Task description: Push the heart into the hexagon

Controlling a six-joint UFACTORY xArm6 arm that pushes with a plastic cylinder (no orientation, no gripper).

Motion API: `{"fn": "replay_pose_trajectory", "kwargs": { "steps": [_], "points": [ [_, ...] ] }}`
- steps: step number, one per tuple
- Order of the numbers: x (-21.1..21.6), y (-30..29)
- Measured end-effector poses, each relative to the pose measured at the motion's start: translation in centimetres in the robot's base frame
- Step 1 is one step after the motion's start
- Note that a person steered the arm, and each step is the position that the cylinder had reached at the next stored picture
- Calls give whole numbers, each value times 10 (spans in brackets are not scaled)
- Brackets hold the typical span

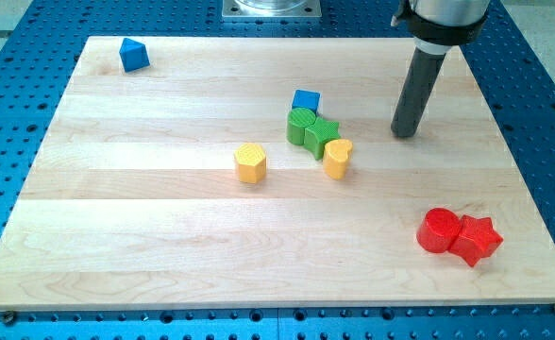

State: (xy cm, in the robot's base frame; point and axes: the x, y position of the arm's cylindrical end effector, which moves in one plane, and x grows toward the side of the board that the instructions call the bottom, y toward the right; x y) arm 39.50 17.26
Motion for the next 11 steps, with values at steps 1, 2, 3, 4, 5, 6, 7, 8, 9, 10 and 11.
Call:
{"fn": "replay_pose_trajectory", "kwargs": {
  "steps": [1,2,3,4,5,6,7,8,9,10,11],
  "points": [
    [12,-6],
    [14,-6],
    [14,-21],
    [31,-51],
    [59,-67],
    [64,-131],
    [106,-114],
    [114,-134],
    [100,-187],
    [49,-201],
    [-15,-226]
  ]
}}
